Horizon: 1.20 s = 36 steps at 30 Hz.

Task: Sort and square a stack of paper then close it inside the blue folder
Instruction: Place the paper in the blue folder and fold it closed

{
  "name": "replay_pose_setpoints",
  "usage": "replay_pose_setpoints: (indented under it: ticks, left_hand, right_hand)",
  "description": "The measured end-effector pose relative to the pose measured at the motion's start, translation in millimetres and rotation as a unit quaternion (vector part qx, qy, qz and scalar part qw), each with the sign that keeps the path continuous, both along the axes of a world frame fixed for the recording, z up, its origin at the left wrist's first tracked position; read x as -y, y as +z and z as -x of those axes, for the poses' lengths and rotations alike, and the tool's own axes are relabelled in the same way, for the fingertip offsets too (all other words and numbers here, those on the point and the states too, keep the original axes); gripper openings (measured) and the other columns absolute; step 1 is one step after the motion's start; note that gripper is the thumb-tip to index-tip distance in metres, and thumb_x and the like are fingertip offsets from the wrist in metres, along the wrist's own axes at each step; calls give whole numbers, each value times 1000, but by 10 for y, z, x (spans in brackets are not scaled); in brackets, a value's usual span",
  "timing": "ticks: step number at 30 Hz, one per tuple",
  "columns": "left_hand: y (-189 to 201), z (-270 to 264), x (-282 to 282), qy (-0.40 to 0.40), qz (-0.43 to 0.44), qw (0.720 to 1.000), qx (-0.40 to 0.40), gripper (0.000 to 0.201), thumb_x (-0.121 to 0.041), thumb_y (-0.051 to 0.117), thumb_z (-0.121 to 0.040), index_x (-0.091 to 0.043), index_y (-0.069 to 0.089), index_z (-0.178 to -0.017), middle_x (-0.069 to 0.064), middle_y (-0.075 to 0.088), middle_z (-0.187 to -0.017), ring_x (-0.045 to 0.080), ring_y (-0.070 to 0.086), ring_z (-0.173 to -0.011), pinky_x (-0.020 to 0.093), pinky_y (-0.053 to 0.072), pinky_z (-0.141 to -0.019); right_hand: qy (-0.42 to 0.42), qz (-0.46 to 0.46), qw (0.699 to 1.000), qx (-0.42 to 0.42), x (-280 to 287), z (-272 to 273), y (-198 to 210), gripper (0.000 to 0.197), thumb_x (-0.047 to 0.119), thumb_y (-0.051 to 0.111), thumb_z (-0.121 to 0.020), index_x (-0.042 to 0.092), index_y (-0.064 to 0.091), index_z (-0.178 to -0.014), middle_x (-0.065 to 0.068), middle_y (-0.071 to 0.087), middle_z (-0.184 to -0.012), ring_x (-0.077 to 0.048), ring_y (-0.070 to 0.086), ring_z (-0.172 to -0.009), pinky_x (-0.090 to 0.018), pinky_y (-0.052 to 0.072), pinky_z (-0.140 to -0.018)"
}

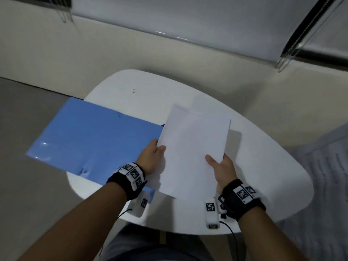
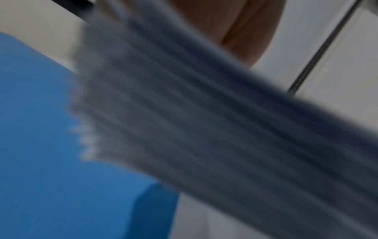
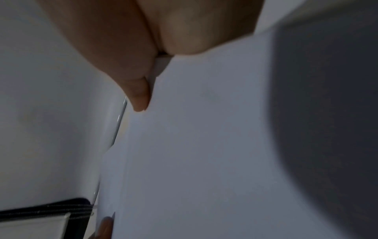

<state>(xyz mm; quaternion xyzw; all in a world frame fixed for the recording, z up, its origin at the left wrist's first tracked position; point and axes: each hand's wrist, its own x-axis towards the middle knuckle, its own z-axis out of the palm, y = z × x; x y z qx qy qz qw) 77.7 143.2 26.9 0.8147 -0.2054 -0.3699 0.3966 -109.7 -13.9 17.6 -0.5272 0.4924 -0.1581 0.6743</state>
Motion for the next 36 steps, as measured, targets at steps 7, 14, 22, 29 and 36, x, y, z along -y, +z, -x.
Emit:
replay_pose_setpoints:
  ticks: [7,14,22,29,36]
  left_hand:
    - [-253,-892,-828,58,-53,997,25,20,-27,46,-104,-12,55,-114,7,65,-104,24,60,-93,33,41,-73]
    - [-676,-1560,-1226,33,-132,990,43,23,-24,55,-99,-10,62,-116,8,66,-107,30,61,-103,29,40,-80]
    - [-851,-1641,-1337,16,-159,981,113,18,-23,64,-91,-17,70,-107,11,73,-101,35,65,-99,35,52,-81]
    - [-899,-1691,-1346,13,-120,988,98,4,-24,68,-88,-22,71,-89,-2,70,-79,28,65,-83,32,53,-76]
    - [-871,-1499,-1123,-20,-98,992,78,6,-20,66,-92,-25,70,-90,-7,66,-74,21,62,-78,24,43,-71]
  right_hand:
    - [11,-51,998,-33,-720,-1064,-343,12,13,58,-94,22,64,-99,-5,70,-107,-26,67,-96,-46,53,-92]
    - [12,-10,991,-137,-1285,-1714,-666,18,11,59,-93,9,64,-110,-14,68,-110,-27,64,-93,-38,52,-89]
    - [83,144,889,-426,-1458,-1764,-758,33,37,59,-89,10,61,-108,-7,40,-136,-33,40,-120,-35,37,-91]
    - [54,98,900,-420,-1328,-1794,-770,26,38,67,-85,15,57,-88,-12,47,-120,-34,56,-97,-33,47,-84]
    - [14,70,941,-332,-1103,-1456,-738,36,24,68,-88,8,45,-67,-4,48,-65,-25,49,-61,-24,37,-55]
